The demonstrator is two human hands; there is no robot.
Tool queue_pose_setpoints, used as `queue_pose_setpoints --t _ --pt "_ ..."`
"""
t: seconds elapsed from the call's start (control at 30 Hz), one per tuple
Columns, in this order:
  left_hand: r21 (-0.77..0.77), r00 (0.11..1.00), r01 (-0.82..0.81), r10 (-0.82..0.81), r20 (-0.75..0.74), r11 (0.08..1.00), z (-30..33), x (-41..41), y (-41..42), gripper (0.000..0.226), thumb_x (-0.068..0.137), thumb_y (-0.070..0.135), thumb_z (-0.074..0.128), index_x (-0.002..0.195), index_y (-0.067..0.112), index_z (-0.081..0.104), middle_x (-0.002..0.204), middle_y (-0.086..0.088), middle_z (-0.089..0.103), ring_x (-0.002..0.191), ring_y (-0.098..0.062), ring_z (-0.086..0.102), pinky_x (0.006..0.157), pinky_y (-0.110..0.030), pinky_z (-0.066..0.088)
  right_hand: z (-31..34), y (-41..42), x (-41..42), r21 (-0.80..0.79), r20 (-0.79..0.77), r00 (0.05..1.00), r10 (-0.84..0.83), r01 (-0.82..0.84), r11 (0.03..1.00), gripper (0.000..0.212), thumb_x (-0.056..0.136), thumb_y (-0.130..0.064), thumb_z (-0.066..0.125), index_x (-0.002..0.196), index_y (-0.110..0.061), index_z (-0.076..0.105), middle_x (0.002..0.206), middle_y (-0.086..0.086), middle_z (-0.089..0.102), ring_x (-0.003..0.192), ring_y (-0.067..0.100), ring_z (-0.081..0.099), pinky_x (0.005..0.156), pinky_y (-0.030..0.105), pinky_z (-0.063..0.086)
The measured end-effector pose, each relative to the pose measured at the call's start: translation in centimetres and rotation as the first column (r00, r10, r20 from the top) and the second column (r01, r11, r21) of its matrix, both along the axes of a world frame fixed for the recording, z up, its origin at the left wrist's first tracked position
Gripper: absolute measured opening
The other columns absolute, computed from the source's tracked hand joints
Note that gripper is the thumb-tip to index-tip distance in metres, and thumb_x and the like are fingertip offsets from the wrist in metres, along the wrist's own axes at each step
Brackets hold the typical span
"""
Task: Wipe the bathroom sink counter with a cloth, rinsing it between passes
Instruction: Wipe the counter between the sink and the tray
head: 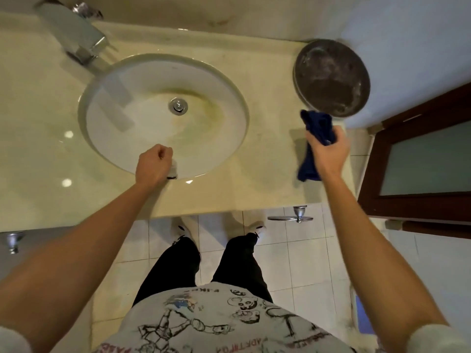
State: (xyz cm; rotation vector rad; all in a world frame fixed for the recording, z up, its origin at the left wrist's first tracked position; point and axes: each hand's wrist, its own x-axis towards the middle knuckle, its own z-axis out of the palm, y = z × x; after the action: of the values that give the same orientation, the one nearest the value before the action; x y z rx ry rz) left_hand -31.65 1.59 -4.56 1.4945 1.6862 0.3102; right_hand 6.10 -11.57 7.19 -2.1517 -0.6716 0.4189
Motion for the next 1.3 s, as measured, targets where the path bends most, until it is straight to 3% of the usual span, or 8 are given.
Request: queue_pose_setpoints --t 0.2,0.33,0.57,0.8,0.97,1.1,1.17,1.3 --pt "-0.047 0.998 -0.058 0.057 -0.015 0.997 0.6 0.4 -0.3 0.041 0.091 0.048 0.045 0.089 0.018 0.072 0.081 0.001 0.073 0.082 -0.023 0.07 0.086 -0.042 0.058 -1.3 -6.2 6.6 -0.384 0.226 0.974 -0.02 0.108 0.917 0.041 0.086 -0.039 0.075 0.114 -0.011 0.066 0.103 0.014 0.072 0.092 0.034 0.067 0.073 0.035 0.047" --pt "-0.053 0.997 -0.011 0.007 -0.079 0.999 0.9 0.7 -0.7 0.044 0.092 0.051 0.042 0.086 0.02 0.073 0.081 0.002 0.074 0.08 -0.023 0.07 0.084 -0.042 0.058 -4.2 -8.0 4.7 -0.43 0.244 0.969 0.041 0.07 0.9 0.037 0.083 -0.037 0.073 0.109 -0.014 0.059 0.096 0.014 0.072 0.086 0.039 0.067 0.074 0.042 0.053" --pt "-0.12 0.998 -0.063 0.063 -0.005 0.991 1.4 0.8 -0.2 0.052 0.097 0.056 0.036 0.079 0.024 0.072 0.075 0.004 0.074 0.077 -0.019 0.071 0.085 -0.04 0.056 -6.5 -4.3 -7.3 -0.377 0.207 0.978 0.022 0.058 0.924 0.031 0.084 -0.036 0.07 0.106 -0.02 0.054 0.089 0.002 0.071 0.071 0.027 0.062 0.07 0.032 0.044" --pt "-0.299 0.901 -0.26 0.342 0.266 0.918 1.6 -0.2 2.6 0.053 0.102 0.049 0.039 0.081 0.015 0.073 0.076 -0.001 0.073 0.066 -0.016 0.067 0.075 -0.034 0.056 -7.2 1.5 -24.6 -0.29 0.094 0.995 0.018 0.01 0.957 0.029 0.081 -0.032 0.073 0.102 -0.024 0.054 0.081 -0.006 0.066 0.066 0.021 0.056 0.065 0.028 0.032" --pt "-0.215 0.872 -0.351 0.402 0.279 0.911 2.1 -3.6 4.8 0.055 0.103 0.05 0.032 0.082 0.02 0.073 0.085 0.003 0.074 0.079 -0.014 0.068 0.085 -0.036 0.054 -6.9 6.2 -34.3 -0.167 -0.06 0.995 0.085 -0.094 0.982 0.032 0.081 -0.033 0.077 0.102 -0.023 0.055 0.075 -0.007 0.066 0.063 0.017 0.057 0.06 0.027 0.034" --pt "-0.208 0.776 -0.513 0.553 0.304 0.833 2.4 -6.3 6.1 0.056 0.103 0.05 0.033 0.081 0.017 0.073 0.084 -0.002 0.075 0.078 -0.018 0.069 0.091 -0.042 0.057 -6.0 10.1 -35.1 0.0 -0.399 0.909 0.123 -0.135 0.991 0.024 0.089 -0.03 0.075 0.097 -0.017 0.057 0.075 -0.008 0.063 0.069 0.016 0.062 0.064 0.038 0.054" --pt "-0.167 0.774 -0.538 0.563 0.29 0.826 2.7 -6.3 5.8 0.053 0.104 0.045 0.034 0.086 0.014 0.073 0.088 -0.003 0.074 0.079 -0.017 0.067 0.091 -0.041 0.057 -4.9 11.1 -32.5 0.099 -0.584 0.802 0.126 -0.083 0.992 0.02 0.091 -0.023 0.076 0.103 -0.017 0.06 0.089 -0.006 0.069 0.079 0.011 0.066 0.07 0.03 0.058" --pt "-0.034 0.907 -0.347 0.344 0.241 0.937 3.0 -3.6 3.0 0.042 0.105 0.038 0.041 0.093 0.013 0.072 0.093 -0.003 0.073 0.09 -0.023 0.067 0.087 -0.037 0.051 -2.7 11.0 -23.2 0.228 -0.558 0.824 0.098 0.038 0.973 0.04 0.091 -0.015 0.077 0.127 -0.007 0.061 0.118 0.006 0.071 0.099 0.013 0.07 0.083 0.024 0.058"
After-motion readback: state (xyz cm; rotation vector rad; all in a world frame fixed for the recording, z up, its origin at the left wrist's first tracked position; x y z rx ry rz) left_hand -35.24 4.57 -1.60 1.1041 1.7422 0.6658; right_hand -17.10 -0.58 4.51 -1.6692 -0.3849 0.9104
